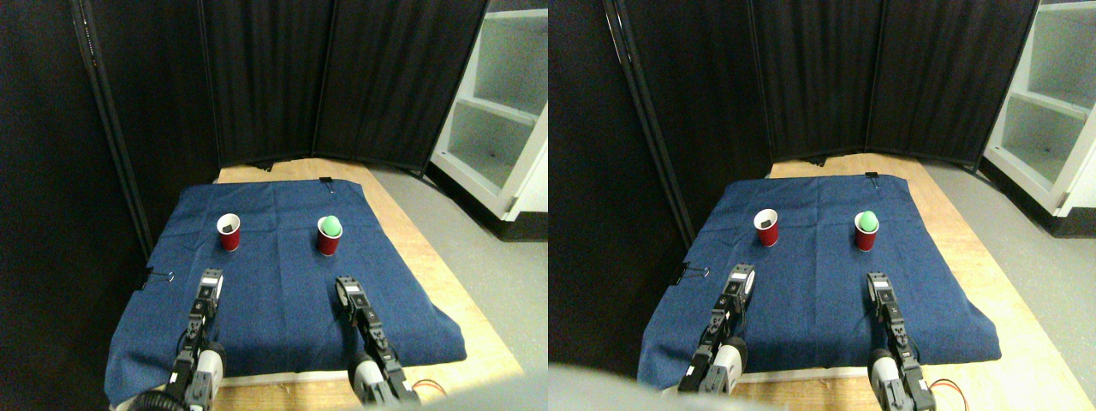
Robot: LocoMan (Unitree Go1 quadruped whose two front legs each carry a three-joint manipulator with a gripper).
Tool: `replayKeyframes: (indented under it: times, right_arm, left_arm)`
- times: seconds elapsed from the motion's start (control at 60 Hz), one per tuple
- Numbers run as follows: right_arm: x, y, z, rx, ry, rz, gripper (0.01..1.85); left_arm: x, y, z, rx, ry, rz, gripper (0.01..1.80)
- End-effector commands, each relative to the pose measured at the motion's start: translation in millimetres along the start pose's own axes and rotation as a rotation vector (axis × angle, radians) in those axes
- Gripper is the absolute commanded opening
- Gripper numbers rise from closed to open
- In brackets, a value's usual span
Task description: Pour (bimanual)
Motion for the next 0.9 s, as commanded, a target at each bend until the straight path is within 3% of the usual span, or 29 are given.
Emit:
replayKeyframes:
  times: [0.017,0.3,0.433,0.5,0.517,0.55,0.6,0.75,0.9]
  right_arm:
    - [0.4,1,4,-0.009,-0.028,0.007,0.99]
    - [-1.0,4,5,-0.003,-0.034,0.011,0.97]
    - [-0.6,4,5,0.000,-0.040,0.013,0.96]
    - [-1.0,4,6,0.013,-0.059,0.018,0.92]
    - [-0.2,4,8,0.026,-0.094,0.035,0.90]
    - [0.9,3,10,0.038,-0.113,0.044,0.88]
    - [2.4,2,12,0.052,-0.149,0.056,0.86]
    - [8.8,1,27,0.080,-0.265,0.090,0.72]
    - [8.9,4,35,0.135,-0.321,0.093,0.66]
  left_arm:
    - [0.1,-0.2,4.2,0.000,-0.031,-0.003,0.33]
    - [-1.8,1.2,3.0,-0.027,-0.031,0.003,0.33]
    - [-2.5,2.7,3.0,0.049,-0.029,-0.002,0.33]
    - [-0.9,4.4,2.2,0.027,-0.062,-0.032,0.42]
    - [-0.2,5.6,2.8,0.024,-0.086,-0.038,0.58]
    - [1.1,6.8,4.5,-0.008,-0.109,-0.036,0.70]
    - [3.0,8.7,6.0,-0.043,-0.136,-0.045,0.75]
    - [11.6,15.0,19.2,-0.027,-0.243,-0.099,0.56]
    - [14.2,17.4,31.4,-0.024,-0.277,-0.099,0.53]
